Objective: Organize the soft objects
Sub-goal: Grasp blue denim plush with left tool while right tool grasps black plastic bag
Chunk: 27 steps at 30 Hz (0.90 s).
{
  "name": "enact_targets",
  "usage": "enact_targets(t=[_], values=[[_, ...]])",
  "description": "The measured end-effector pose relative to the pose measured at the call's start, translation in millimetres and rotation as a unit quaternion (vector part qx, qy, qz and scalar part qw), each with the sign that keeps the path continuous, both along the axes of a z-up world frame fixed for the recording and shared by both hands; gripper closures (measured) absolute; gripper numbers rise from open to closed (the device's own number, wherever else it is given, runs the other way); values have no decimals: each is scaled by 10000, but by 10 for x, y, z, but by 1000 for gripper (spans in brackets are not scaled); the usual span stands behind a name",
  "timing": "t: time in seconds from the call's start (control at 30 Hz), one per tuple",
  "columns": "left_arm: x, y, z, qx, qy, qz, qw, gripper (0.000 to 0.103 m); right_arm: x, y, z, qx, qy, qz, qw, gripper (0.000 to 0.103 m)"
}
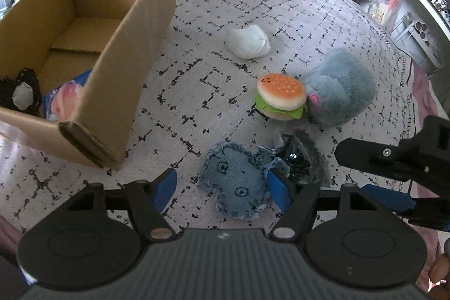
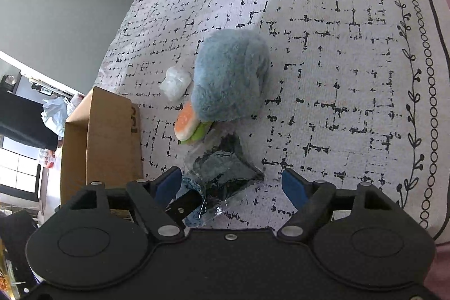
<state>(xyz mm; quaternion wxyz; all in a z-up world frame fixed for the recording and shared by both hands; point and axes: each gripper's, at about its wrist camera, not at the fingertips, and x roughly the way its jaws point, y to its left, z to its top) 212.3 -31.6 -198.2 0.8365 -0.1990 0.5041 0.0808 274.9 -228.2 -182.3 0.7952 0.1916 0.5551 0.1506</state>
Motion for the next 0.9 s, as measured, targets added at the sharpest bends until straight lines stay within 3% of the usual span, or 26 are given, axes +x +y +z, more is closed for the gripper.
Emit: enact_targets(t=[0.23,0.43,0.53,0.73,0.83,0.9], values=[[46,-24,-97,66,-8,-42,10000,34,56,89,-92,-135,56,146,9998,30],[47,31,-89,74,-6,-98,9999,69,98,159,-146,-320,90,227,9992,31],[30,80,-77,-45,7,-80,10000,73,102,204,-163,-450,79,307,9985,32],[-78,122,18,-132,-72,-38,9999,74,92,250,-188,-599,-3,371,9975,53],[-134,143,98,-149,-120,-32,9998,74,46,253,-138,-508,-102,438,9977,78],[-178,163,182,-169,-167,-16,9997,74,13,245,-104,-452,-143,445,9979,89]])
